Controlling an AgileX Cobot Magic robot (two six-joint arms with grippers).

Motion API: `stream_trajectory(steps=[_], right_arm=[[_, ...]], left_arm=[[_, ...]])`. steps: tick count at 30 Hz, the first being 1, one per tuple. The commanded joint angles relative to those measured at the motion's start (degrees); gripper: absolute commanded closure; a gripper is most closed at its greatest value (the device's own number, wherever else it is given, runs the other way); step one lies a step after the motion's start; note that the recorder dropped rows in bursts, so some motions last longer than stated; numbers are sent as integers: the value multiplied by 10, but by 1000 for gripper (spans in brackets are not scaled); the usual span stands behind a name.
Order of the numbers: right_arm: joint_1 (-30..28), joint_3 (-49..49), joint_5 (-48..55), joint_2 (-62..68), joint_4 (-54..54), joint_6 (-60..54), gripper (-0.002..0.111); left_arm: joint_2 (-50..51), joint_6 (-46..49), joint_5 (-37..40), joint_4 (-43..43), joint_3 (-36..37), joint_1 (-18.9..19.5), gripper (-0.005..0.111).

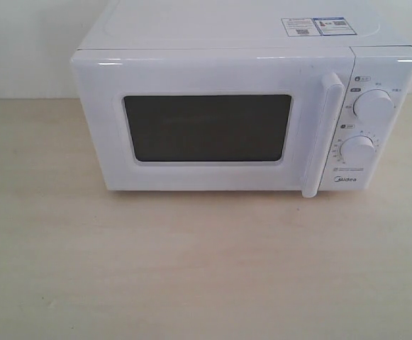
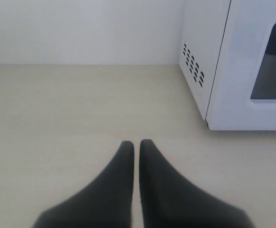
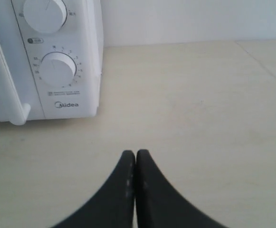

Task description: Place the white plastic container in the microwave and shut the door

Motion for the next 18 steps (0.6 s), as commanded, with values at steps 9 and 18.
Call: stream_trajectory(steps=[9, 18], right_arm=[[-3, -1, -11, -3, -36, -1, 108], [-3, -1, -11, -3, -51, 114, 108]], left_arm=[[-2, 2, -2, -3, 2, 2, 102], [-2, 2, -2, -3, 2, 2, 102]])
